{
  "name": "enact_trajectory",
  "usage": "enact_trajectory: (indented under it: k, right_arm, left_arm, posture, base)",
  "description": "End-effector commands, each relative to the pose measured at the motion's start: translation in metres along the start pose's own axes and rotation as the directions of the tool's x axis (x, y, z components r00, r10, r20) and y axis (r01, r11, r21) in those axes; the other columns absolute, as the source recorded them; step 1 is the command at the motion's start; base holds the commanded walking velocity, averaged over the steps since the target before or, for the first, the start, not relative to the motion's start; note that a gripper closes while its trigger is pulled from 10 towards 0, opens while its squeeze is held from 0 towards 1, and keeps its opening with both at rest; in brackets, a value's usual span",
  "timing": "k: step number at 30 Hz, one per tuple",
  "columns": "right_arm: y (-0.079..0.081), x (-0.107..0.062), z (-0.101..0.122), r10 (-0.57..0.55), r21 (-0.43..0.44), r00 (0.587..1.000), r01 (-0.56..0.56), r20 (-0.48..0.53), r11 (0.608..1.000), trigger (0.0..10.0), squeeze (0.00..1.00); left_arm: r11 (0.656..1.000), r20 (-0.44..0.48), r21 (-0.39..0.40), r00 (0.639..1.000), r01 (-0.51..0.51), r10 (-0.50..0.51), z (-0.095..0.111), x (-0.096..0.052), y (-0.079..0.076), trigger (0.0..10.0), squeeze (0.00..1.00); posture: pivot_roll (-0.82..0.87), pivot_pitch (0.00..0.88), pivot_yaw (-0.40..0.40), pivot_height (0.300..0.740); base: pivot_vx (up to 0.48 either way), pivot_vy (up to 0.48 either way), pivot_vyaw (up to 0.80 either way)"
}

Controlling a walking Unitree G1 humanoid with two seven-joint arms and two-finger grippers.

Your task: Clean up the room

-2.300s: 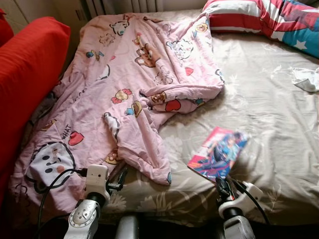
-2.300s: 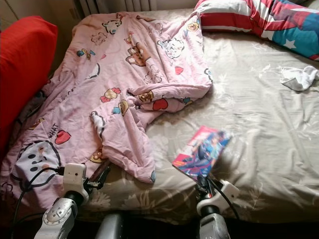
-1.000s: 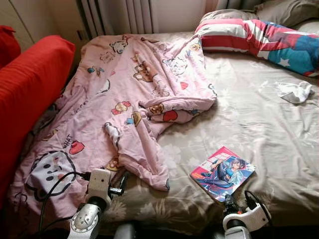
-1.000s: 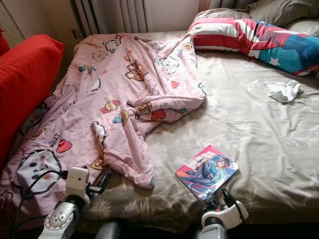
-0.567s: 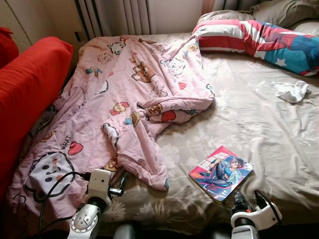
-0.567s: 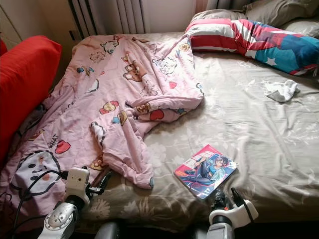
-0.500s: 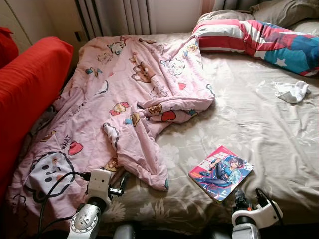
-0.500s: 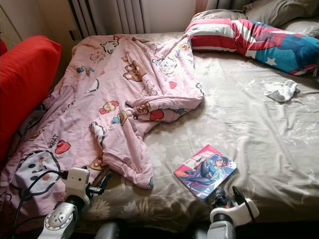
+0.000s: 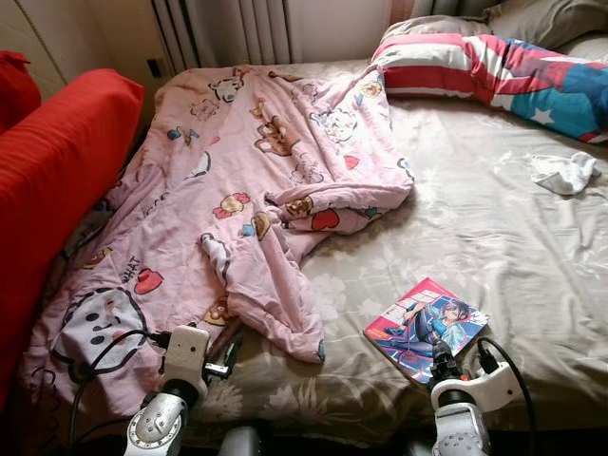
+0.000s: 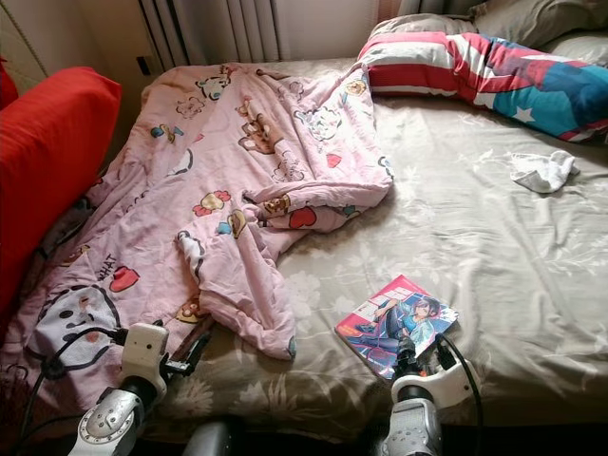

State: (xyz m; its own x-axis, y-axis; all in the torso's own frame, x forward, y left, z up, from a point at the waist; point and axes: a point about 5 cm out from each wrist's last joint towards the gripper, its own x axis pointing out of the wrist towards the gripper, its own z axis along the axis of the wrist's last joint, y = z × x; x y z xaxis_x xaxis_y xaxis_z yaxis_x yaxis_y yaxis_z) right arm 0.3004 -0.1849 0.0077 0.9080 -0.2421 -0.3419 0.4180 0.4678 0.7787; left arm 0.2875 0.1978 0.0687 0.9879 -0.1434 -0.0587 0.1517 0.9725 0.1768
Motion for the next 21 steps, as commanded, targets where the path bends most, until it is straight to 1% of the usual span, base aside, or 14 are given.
enact_trajectory:
  k: [1,13,21]
  right_arm:
    - [-0.005,-0.002,-0.005,-0.029,0.019,0.999,0.029,-0.014,0.999,10.0,0.00]
    - [-0.016,-0.006,-0.006,-0.069,0.039,0.997,0.070,-0.027,0.997,10.0,0.00]
    - [-0.012,-0.003,-0.003,-0.052,0.045,0.998,0.053,-0.018,0.998,10.0,0.00]
  left_arm:
    - [1.000,-0.039,0.021,0.999,0.002,-0.001,-0.007,-0.007,0.003,10.0,0.00]
    - [0.998,-0.059,0.057,0.998,0.025,-0.022,-0.008,-0.016,0.007,10.0,0.00]
    - [0.996,-0.074,0.078,0.997,0.031,-0.025,-0.009,-0.024,0.009,10.0,0.00]
  posture:
    - [0.09,0.235,0.091,0.605]
    - [0.12,0.265,0.115,0.605]
    - [0.13,0.289,0.125,0.605]
  base:
    - [0.000,0.000,0.00]
    - [0.000,0.000,0.00]
    - [0.000,0.000,0.00]
